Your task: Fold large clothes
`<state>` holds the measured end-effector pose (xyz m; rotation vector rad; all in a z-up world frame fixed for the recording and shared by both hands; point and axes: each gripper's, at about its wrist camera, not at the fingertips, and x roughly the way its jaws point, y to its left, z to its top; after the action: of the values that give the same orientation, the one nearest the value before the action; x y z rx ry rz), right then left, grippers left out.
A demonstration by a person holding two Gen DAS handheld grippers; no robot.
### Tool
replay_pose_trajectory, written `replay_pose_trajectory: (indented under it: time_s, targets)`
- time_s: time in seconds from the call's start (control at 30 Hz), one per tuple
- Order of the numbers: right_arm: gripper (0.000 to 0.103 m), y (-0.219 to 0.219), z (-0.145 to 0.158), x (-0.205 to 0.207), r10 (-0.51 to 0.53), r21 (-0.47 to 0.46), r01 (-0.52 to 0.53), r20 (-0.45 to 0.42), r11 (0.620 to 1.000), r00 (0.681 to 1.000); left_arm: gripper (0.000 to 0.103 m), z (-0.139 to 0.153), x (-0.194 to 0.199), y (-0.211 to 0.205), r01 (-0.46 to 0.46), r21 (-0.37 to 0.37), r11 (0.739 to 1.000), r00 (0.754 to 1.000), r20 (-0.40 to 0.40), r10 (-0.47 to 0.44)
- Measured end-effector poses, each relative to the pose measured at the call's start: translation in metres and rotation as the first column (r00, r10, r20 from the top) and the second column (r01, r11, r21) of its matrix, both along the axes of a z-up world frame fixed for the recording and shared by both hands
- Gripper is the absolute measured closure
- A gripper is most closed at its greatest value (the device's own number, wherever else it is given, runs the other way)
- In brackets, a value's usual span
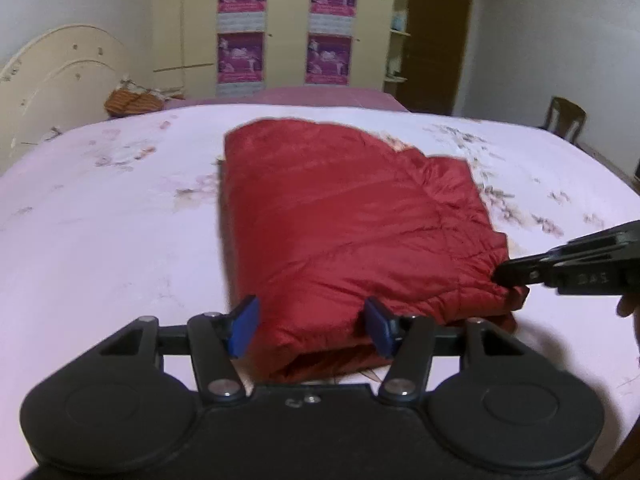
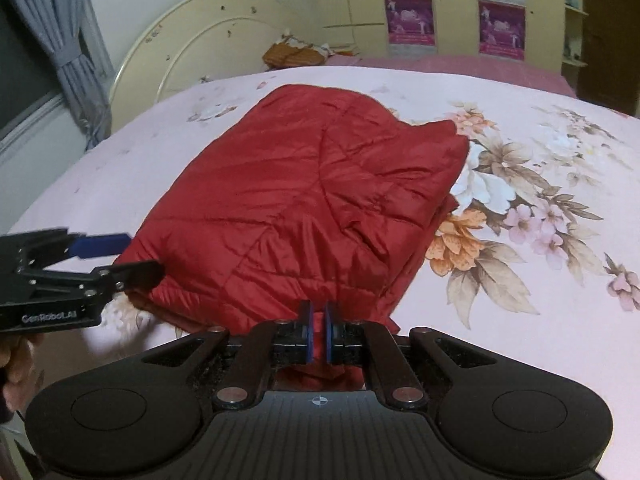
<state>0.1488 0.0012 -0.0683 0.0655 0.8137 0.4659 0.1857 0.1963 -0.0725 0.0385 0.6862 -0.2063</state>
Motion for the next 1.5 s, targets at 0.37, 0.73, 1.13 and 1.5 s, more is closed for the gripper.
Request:
replay_pose_trajectory:
  time_s: [0.37, 0.73, 1.13, 1.5]
  targets:
    - [0.000, -0.057, 0.068, -0.121, -0.168, -0.028, 0.179, 0.235, 0.983, 0.957, 0.000, 0.062, -0.111, -0.016, -0.153, -0.051, 0.987, 0.981, 0.112, 0.157]
    - [0.000, -0.056, 0.084, -0.190, -0.211, -0.058, 0.226, 0.199, 0.972, 0.957, 0.000, 0.084, -0.164, -0.059, -0.120, 0.010, 0.993, 0.984, 0.132, 0.117]
    - [0.000, -0.063, 0.098, -0.236, -0.227, -0.031, 0.240, 0.233, 0.970, 0.946, 0.000, 0.095, -0.199, -0.070, -0.110, -0.011, 0.994, 0.978, 0.174, 0.111]
    - [0.000, -0.070, 0.105, -0.247, -0.255, -0.022, 0.269, 0.250, 0.963, 0.934, 0.000, 0.098, -0.205, -0.073, -0.102, -0.020, 0.995, 0.977, 0.188, 0.104]
